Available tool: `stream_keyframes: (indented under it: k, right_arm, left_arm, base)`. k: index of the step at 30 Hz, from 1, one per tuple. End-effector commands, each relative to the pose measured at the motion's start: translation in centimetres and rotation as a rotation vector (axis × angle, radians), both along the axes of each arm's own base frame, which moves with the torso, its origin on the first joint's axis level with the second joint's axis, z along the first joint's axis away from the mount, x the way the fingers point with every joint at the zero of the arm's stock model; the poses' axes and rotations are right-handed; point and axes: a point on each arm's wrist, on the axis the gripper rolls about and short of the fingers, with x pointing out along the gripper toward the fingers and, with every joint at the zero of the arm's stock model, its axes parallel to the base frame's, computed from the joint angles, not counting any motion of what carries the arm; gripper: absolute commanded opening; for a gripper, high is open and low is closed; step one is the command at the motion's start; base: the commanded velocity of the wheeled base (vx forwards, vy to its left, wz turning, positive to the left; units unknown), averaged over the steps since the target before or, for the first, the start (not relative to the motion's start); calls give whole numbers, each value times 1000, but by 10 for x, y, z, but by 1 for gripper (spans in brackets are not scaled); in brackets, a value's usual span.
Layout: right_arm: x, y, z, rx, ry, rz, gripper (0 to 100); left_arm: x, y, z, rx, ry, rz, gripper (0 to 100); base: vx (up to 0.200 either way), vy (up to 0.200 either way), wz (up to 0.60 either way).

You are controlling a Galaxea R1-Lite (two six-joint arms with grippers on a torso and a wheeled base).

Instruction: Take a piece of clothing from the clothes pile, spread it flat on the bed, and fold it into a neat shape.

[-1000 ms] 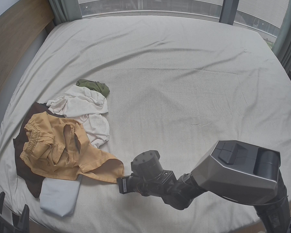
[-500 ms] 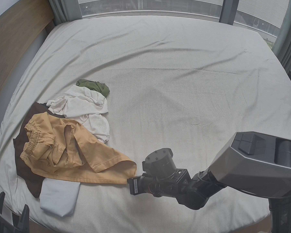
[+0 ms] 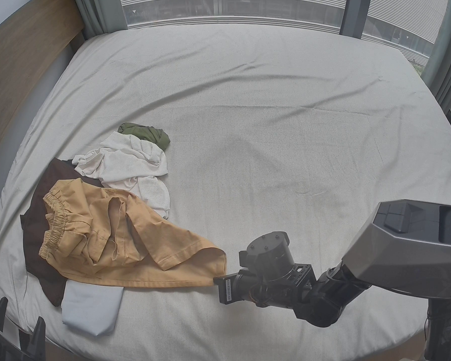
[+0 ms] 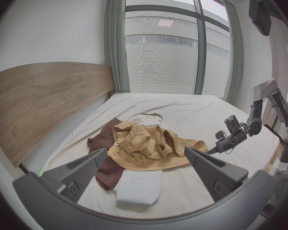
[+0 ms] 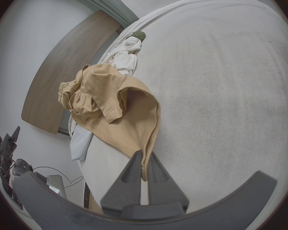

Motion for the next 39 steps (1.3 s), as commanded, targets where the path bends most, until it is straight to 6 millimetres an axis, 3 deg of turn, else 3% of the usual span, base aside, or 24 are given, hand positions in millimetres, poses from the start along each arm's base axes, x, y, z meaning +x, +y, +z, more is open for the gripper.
stream_keyframes:
  k: [1,8,20,39]
  right_arm:
    - [-3,-13,7,0,-1,-19,0]
    - [-6,-28,8,-31,2,-27,0]
    - [-13,-70,19,-62,24,-110,0]
    - [-42,-124,5,-115,53,-173,0]
  left_arm:
    - [0,0,-5,0,1,0,100]
    - [0,0,-5,0,1,0,100]
    - [0,0,-5,0,1,0,100]
    - [0,0,-5,0,1,-2,100]
  base:
    - [0,0,0]
    - [0,0,0]
    - [0,0,0]
    - [0,0,0]
